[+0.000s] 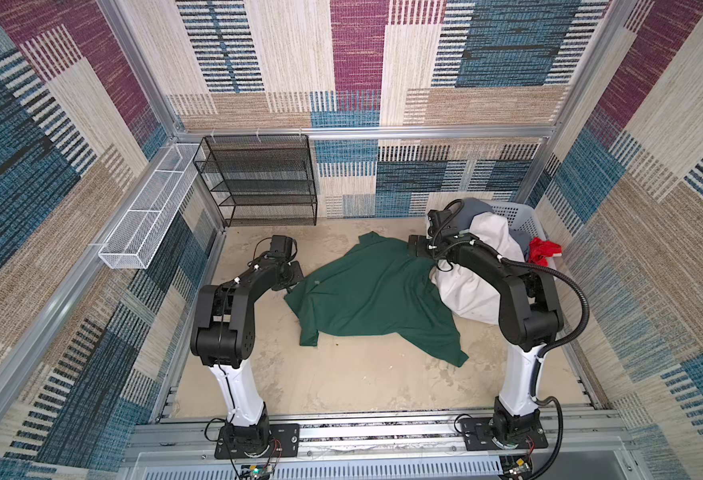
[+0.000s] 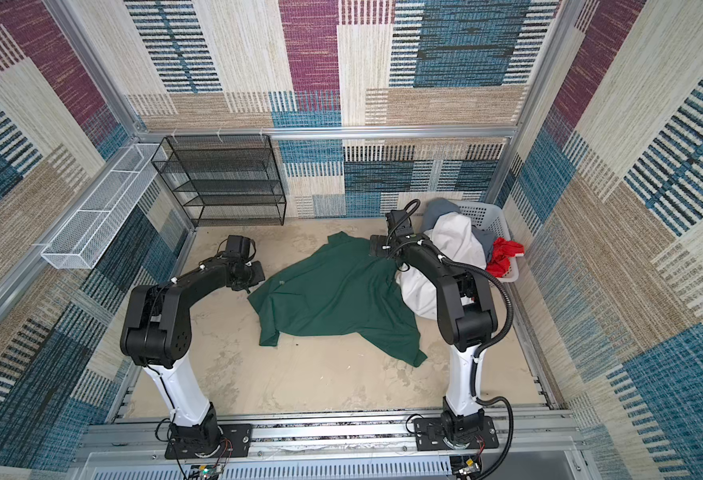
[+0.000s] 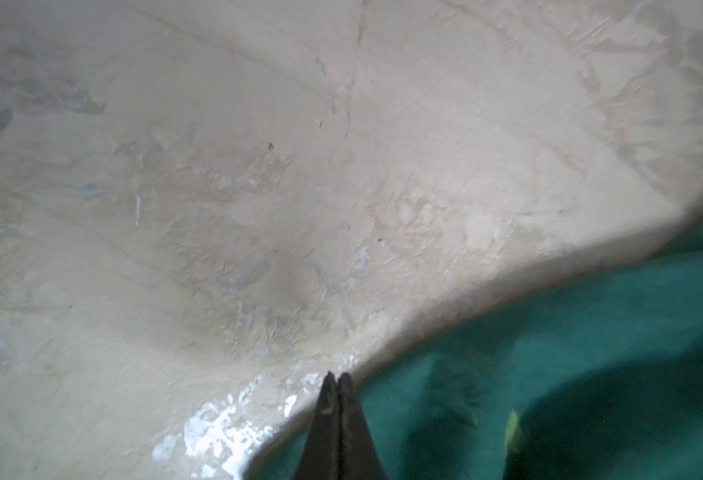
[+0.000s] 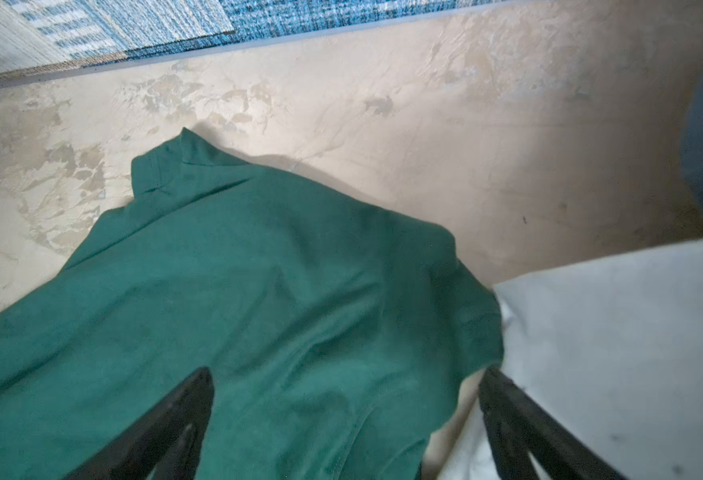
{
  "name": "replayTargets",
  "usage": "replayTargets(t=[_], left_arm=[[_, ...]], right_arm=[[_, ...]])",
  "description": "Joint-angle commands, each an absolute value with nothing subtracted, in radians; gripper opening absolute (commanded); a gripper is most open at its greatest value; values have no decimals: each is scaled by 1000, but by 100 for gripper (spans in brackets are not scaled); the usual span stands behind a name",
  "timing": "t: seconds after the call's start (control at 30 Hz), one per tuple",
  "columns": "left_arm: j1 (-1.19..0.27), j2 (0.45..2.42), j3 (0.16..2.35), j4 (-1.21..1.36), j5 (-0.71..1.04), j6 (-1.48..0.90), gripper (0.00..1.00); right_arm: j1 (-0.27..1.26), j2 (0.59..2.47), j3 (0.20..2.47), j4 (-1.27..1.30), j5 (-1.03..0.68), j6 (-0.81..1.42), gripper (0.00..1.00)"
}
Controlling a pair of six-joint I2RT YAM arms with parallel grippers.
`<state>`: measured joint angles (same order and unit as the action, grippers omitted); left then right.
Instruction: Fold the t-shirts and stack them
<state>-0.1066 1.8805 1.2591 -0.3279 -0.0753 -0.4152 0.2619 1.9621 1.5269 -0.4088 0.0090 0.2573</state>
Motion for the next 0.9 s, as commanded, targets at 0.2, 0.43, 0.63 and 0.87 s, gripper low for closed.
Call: replayTargets(t=[0.2, 0.43, 0.63, 0.87], left_arm=[[-106, 1742, 1052, -250, -27, -491, 51], [-106, 1804, 1053, -252, -19, -488, 39], [-106, 1832, 1083, -251, -13, -476, 0], [-106, 1778, 1202, -293, -68, -432, 0]], right_arm=[[417, 1757, 1337, -369, -52, 292, 98], [445, 1640, 1205, -314, -125, 354, 99], [456, 1614, 1140, -277, -186, 387, 98], [542, 1615, 1117, -247, -232, 428, 99]])
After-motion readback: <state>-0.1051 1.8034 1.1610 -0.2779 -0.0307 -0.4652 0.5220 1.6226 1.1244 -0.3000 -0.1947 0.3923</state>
